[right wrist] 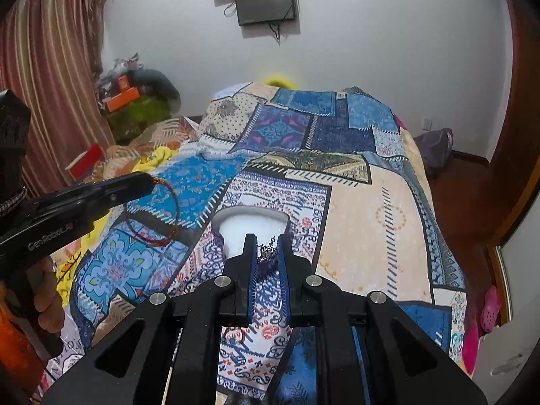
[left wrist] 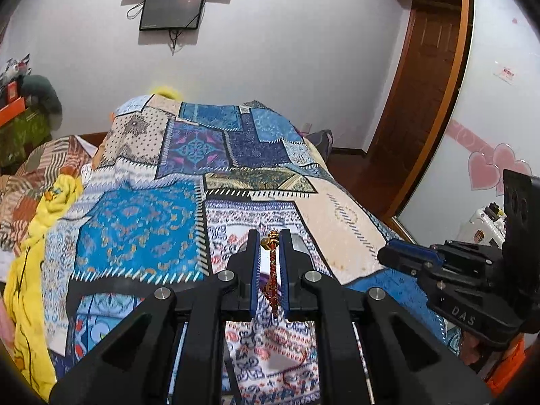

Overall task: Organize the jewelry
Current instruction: 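Carry the bracelet over the purple tin and open the left gripper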

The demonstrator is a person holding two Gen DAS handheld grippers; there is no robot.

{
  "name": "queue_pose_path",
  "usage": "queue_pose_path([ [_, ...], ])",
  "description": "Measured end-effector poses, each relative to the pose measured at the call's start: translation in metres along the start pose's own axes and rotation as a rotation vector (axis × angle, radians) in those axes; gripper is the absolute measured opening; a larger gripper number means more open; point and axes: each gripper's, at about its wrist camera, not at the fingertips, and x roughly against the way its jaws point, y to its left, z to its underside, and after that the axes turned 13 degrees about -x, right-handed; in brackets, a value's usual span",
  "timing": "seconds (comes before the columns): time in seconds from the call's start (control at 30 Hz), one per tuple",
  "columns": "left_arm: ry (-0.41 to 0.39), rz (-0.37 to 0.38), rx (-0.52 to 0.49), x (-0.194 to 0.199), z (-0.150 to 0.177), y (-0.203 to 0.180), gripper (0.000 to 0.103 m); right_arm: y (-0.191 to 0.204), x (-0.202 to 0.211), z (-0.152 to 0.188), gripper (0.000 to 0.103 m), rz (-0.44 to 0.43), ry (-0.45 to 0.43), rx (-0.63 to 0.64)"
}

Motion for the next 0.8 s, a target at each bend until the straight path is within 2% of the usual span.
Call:
queue_pose_path([
  [0.47, 0.020, 0.076, -0.008, -0.050, -0.017, -0.002, 0.009, -0.005, -0.025, -0.014, 0.011, -0.029, -0.001, 0.016],
  [0.8, 0.115, 0.186, 0.055, -0.105, -0.003, 0.017, 0.009, -0.005, -0.057, -0.011, 0.011, -0.058, 0.072, 0.029],
])
